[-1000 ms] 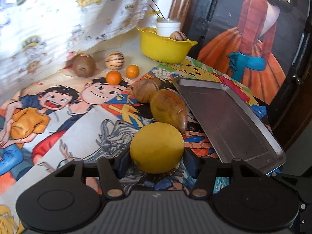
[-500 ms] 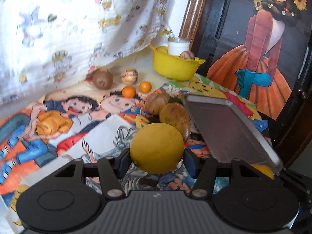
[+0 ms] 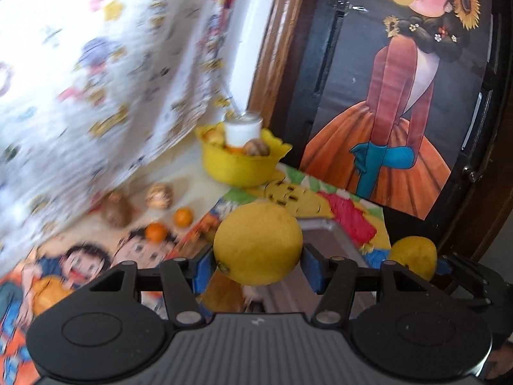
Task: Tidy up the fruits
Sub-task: 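Carry the lemon onto the metal tray with the left gripper while the right gripper places the pear there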
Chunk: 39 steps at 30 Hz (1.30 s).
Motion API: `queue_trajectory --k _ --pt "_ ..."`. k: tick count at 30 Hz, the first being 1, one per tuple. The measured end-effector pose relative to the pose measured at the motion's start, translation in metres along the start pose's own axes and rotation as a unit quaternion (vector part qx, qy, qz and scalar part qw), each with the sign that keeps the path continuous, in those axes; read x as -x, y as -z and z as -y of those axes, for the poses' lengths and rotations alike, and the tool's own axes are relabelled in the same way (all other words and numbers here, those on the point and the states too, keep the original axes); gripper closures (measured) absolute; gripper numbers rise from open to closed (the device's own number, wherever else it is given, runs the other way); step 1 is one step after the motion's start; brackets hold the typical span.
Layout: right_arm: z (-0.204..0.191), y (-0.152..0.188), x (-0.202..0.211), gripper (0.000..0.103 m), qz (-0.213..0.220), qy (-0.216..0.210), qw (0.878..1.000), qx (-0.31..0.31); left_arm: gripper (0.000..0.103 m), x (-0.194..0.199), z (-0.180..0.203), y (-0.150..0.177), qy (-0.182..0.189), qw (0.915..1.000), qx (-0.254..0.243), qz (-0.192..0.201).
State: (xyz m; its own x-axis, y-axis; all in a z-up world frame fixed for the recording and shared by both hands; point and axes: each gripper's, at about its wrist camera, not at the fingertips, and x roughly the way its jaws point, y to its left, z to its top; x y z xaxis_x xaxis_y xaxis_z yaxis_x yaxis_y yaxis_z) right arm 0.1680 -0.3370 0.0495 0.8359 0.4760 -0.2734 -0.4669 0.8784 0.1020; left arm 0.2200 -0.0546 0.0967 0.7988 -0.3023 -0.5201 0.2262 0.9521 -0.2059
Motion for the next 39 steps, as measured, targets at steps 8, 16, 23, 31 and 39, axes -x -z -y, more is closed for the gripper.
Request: queue_trajectory --k 8,16,23,31,39 --pt "0.059 -0.008 -0.056 0.035 -0.017 0.028 0.999 0.010 0.041 -0.081 0.029 -0.013 0.007 0.9998 -0.020 0.006" --pt "0.096 0.003 -0.113 0.035 -0.057 0.035 0.997 0.029 0.041 -0.161 0.027 0.001 0.003 0.9996 -0.009 -0.028" --pt "0.099 0.015 -0.147 0.035 -0.096 0.031 0.993 0.066 0.041 -0.202 0.025 0.010 0.001 0.9983 -0.018 -0.055" --pt "0.090 0.025 -0.165 0.035 -0.122 0.031 0.986 0.107 0.041 -0.217 0.023 0.016 -0.008 0.9974 -0.032 -0.064" --pt "0.089 0.028 -0.169 0.035 -0.134 0.043 0.983 0.121 0.041 -0.220 0.027 0.018 -0.024 0.9960 -0.057 -0.064"
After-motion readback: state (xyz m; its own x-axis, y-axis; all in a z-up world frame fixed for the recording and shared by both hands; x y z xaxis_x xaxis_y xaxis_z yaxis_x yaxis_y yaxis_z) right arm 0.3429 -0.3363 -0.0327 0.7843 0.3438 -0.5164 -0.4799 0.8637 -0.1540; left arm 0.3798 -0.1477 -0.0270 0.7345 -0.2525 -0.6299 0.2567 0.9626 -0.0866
